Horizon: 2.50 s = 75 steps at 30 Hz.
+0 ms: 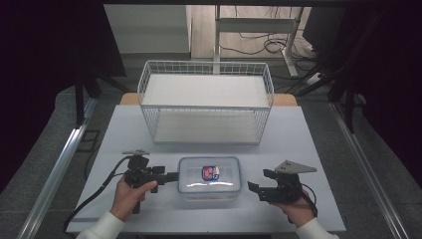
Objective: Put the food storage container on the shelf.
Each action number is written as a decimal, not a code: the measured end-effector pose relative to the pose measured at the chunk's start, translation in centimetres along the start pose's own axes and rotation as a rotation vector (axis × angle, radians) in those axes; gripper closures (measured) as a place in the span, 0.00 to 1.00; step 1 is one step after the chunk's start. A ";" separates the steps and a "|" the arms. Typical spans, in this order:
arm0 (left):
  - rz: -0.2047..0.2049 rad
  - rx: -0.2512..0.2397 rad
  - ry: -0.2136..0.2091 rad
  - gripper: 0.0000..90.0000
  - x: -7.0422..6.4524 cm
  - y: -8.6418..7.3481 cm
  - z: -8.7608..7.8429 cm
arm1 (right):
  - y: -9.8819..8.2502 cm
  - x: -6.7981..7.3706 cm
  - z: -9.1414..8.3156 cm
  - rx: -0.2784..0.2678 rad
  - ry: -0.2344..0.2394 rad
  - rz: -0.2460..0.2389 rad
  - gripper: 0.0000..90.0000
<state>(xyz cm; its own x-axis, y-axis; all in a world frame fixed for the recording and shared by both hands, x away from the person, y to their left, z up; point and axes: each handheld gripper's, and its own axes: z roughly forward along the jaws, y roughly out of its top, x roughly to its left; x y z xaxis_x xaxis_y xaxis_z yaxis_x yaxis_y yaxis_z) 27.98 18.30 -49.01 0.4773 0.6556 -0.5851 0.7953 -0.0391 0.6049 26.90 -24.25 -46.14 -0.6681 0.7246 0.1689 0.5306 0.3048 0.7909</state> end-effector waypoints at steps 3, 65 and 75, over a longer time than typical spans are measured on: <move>-0.011 0.020 -0.031 0.18 0.2 -0.2 0.8 | 0.0 -0.1 0.0 0.000 -0.004 -0.003 0.24; -0.047 0.057 -0.117 0.44 0.9 -0.6 2.8 | 1.4 -2.5 7.0 0.183 0.321 0.408 0.44; -0.040 0.021 -0.118 0.54 -0.1 -0.8 1.7 | 1.4 -1.8 5.8 0.154 0.303 0.419 0.48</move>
<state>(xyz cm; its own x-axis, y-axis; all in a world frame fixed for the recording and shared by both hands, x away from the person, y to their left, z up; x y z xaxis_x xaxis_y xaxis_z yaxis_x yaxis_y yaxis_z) 27.99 16.98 -50.36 0.4847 0.5641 -0.6685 0.8215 -0.0311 0.5694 31.90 -21.57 -48.81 -0.4915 0.6000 0.6312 0.8388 0.1314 0.5283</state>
